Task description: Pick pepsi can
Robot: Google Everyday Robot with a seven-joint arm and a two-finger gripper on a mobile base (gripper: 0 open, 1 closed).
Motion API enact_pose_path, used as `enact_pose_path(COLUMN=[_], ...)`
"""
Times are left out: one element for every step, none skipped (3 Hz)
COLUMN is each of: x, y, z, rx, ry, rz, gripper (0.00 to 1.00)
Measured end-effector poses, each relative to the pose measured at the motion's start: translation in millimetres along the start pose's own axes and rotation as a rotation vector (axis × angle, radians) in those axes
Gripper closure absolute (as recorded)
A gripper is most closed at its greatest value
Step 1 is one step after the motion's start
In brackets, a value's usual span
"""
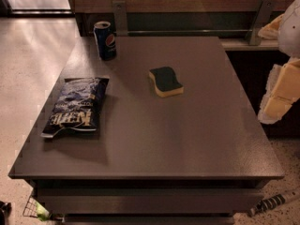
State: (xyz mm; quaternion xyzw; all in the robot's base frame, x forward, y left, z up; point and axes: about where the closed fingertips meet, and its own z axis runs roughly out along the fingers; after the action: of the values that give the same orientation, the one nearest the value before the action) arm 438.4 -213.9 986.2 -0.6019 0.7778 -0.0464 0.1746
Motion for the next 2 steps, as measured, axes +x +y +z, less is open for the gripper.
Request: enact_pose_path(x=[-1.1,-12.5], y=[-4.0,-38.4], z=[-1.7,8.8], rx=[0.014,0.116], ry=[-0.005,-0.083], rz=[0.004,0.065], gripper=[0.00,0.00])
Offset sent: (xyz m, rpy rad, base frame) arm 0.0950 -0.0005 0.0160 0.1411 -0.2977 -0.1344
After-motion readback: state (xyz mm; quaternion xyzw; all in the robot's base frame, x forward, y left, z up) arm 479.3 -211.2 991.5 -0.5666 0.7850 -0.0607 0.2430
